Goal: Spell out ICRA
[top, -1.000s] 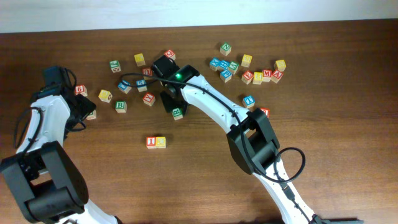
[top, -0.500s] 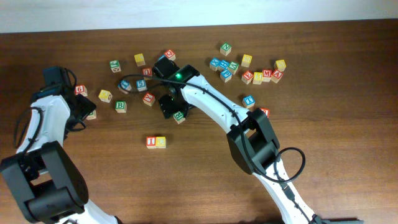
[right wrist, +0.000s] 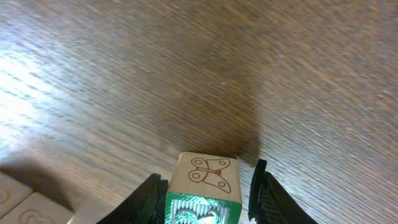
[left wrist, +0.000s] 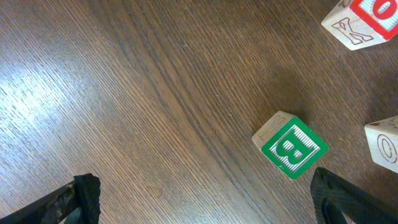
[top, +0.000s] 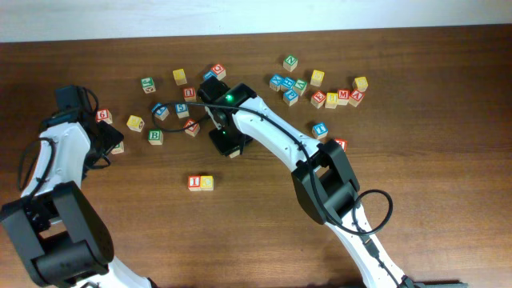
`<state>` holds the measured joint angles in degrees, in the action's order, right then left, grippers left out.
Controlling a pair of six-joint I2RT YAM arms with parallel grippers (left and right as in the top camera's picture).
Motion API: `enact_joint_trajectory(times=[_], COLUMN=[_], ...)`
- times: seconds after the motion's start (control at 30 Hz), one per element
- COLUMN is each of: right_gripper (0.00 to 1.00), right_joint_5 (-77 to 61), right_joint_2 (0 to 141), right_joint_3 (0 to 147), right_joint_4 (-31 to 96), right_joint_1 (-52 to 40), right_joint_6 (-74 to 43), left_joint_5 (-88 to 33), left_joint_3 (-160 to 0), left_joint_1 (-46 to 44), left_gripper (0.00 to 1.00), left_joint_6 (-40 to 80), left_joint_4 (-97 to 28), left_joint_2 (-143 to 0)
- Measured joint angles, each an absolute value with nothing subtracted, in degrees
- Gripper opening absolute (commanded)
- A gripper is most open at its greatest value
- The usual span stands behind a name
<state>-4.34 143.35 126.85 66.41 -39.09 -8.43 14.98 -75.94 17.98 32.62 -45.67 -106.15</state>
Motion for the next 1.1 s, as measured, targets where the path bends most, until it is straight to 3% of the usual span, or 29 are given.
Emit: enact_joint_trajectory(times=[0.2,0.33,0.4,0.47,0.73,1.0,1.07,1.1], right_gripper=[0.38,0.48,0.63,0.68,0.7,0.7,0.54,0.35], right_joint_5=[1.1,-0.7,-1.6,-1.9,0.5,1.3,1.3,1.3], right_joint_2=[143.3,143.3,143.3,143.3,143.3,143.3,143.3,143.3], right_joint_3=[126.8,126.8,126.8,126.8,126.8,126.8,126.8,126.8], right_joint_4=[66.7,66.7,67.1,67.3,62.3,60.8,60.8,60.8], right_joint_1=[-39.1,-39.2,-39.2,-39.3,-38.2,-31.8,-31.2,-31.1], right_joint_6=[-21.3,-28.7,-30.3,-31.2,-28.1,-26.6,-25.5,-25.2], left_joint_5=[15.0,15.0,15.0,15.0,15.0,15.0,15.0,15.0], left_joint_3=[-75.9,-75.9,-75.9,-75.9,-75.9,-75.9,-75.9,-75.9], left_joint_1=[18.0,18.0,18.0,18.0,18.0,18.0,18.0,18.0], left_gripper=[0.99,0.99,0.99,0.99,0.99,0.99,0.99,0.99], left_joint_6=[32.6,32.6,32.6,32.6,32.6,32.6,32.6,32.6], left_joint_4=[-45.7,-45.7,-45.7,-45.7,-45.7,-45.7,-45.7,-45.7], left_joint_2=[-106.1,-106.1,-106.1,-106.1,-106.1,-106.1,-106.1,-106.1])
